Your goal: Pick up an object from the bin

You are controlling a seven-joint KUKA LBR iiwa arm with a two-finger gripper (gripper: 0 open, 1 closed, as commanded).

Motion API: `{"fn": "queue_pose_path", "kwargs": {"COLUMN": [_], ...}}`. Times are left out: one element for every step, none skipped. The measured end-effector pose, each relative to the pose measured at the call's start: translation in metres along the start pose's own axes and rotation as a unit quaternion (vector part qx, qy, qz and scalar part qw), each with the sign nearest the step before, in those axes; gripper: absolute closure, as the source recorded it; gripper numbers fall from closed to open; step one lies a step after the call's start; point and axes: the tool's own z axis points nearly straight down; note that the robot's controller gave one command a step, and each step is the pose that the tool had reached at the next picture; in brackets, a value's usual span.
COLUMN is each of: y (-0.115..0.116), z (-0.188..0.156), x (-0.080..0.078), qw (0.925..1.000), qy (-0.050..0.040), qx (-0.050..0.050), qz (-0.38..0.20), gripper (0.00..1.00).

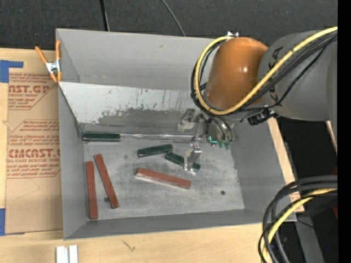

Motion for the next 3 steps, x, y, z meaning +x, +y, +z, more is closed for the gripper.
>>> {"fn": "queue_pose_path", "kwargs": {"y": [0.002, 0.002, 0.003], "z": [0.1, 0.1, -0.024], "x": [-0.013, -0.013, 0.004], "qw": [0.9969, 0.9969, 0.9981], "qy": [-0.0023, -0.0023, -0.0004], "qx": [0.0, 0.0, 0.0], "qz": [0.078, 0.078, 0.062], "gripper": [1.0, 1.0, 1.0]}}
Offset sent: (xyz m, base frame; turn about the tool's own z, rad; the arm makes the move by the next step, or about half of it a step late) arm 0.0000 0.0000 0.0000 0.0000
